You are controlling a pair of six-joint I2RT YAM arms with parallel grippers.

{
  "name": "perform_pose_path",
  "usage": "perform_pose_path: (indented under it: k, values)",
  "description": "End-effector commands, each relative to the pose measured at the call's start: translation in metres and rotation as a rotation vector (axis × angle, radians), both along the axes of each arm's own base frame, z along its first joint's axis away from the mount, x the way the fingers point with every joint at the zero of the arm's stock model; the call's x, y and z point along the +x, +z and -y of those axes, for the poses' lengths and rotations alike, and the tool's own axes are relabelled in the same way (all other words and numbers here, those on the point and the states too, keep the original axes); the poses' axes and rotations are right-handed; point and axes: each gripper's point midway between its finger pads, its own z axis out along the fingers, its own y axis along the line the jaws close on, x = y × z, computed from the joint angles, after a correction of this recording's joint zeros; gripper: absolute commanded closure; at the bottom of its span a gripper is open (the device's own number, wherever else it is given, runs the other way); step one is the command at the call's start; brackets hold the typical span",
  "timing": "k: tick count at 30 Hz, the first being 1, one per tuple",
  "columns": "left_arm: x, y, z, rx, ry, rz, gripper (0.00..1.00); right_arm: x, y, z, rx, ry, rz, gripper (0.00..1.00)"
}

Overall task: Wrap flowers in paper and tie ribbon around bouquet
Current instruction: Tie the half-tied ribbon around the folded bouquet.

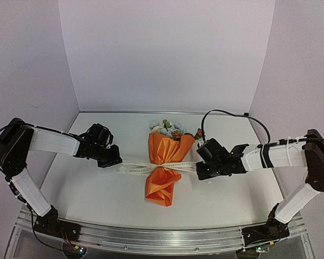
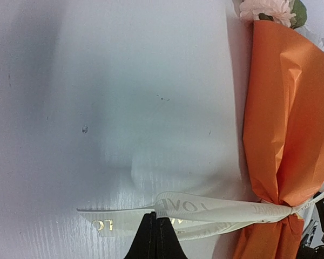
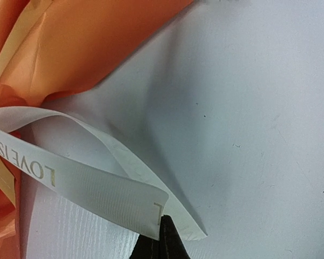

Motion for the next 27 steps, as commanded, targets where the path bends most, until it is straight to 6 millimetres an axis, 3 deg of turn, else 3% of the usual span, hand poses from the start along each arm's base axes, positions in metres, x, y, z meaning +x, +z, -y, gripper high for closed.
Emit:
perform_pose_path:
  k: [1,12,19,27]
  values:
    - [0.013,0.004,-0.056,0.078,0.197,0.032,1.0,-0.012,-0.005,0.059,-0.204,-0.098,-0.018,1.0]
    - [0.007,0.003,-0.079,0.046,0.298,0.019,1.0,-0.021,-0.016,0.083,-0.177,-0.178,-0.064,1.0]
    - [0.003,0.004,-0.091,0.046,0.335,0.014,1.0,-0.023,-0.01,0.097,-0.149,-0.222,-0.055,1.0]
    - [-0.005,-0.003,-0.094,0.026,0.349,-0.004,1.0,-0.027,-0.013,0.102,-0.132,-0.247,-0.066,1.0]
